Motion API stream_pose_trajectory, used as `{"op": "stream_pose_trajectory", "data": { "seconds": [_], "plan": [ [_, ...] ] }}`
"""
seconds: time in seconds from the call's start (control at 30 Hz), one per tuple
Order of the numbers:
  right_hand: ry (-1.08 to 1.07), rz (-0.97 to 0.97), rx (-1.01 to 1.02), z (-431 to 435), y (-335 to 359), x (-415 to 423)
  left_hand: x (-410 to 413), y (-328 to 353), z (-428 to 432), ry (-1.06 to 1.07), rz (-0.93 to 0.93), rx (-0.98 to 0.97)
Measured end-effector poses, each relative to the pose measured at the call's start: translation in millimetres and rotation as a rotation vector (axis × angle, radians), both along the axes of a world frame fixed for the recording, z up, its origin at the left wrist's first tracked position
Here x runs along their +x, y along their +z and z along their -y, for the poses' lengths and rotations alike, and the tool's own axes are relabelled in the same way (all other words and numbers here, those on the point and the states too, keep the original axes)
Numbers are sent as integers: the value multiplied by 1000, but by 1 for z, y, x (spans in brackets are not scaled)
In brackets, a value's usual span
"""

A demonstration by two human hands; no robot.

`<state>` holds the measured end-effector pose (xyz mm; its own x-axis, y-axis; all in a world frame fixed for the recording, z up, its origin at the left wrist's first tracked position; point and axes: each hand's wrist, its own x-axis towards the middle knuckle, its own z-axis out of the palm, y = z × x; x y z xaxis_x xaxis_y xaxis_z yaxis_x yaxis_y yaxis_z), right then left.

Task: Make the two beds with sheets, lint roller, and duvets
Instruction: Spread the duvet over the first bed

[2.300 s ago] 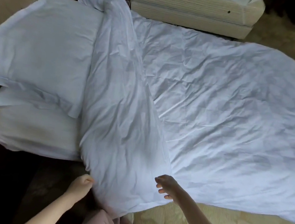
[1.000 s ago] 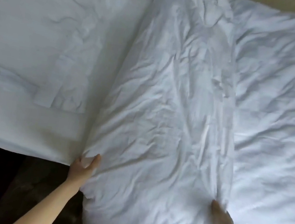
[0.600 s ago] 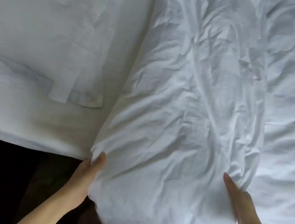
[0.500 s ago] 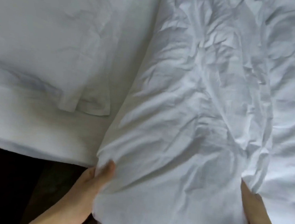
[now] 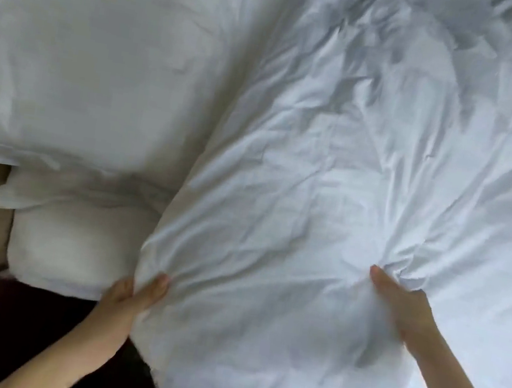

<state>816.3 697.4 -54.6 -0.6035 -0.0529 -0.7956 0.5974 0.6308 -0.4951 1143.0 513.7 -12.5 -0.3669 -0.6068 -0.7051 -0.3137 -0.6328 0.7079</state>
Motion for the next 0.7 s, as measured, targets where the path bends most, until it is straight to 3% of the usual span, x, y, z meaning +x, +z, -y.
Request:
{"op": "stream_pose_trajectory", "data": {
  "seconds": [0.07,0.13,0.27,0.43,0.53,0.6,0.7],
  "plan": [
    [233,-33,207,-39,-26,0,-2,-44,-9,-106,153,-9],
    [257,-71,224,-55,-34,-9,-4,-85,-23,-165,271,-14],
    [282,-67,289,-85,-37,-24,-4,-121,-47,-312,215,133],
    [361,392,30,-100,-24,-21,9,-118,-73,-789,164,335],
    [444,528,22,-104,-15,-34,27,-123,-88,-731,150,420],
    [506,414,129,-106,-26,-38,46,-133,-95,-542,310,308],
    [638,-5,420,-106,-54,-37,68,-166,-98,-490,790,-7]
  ]
}}
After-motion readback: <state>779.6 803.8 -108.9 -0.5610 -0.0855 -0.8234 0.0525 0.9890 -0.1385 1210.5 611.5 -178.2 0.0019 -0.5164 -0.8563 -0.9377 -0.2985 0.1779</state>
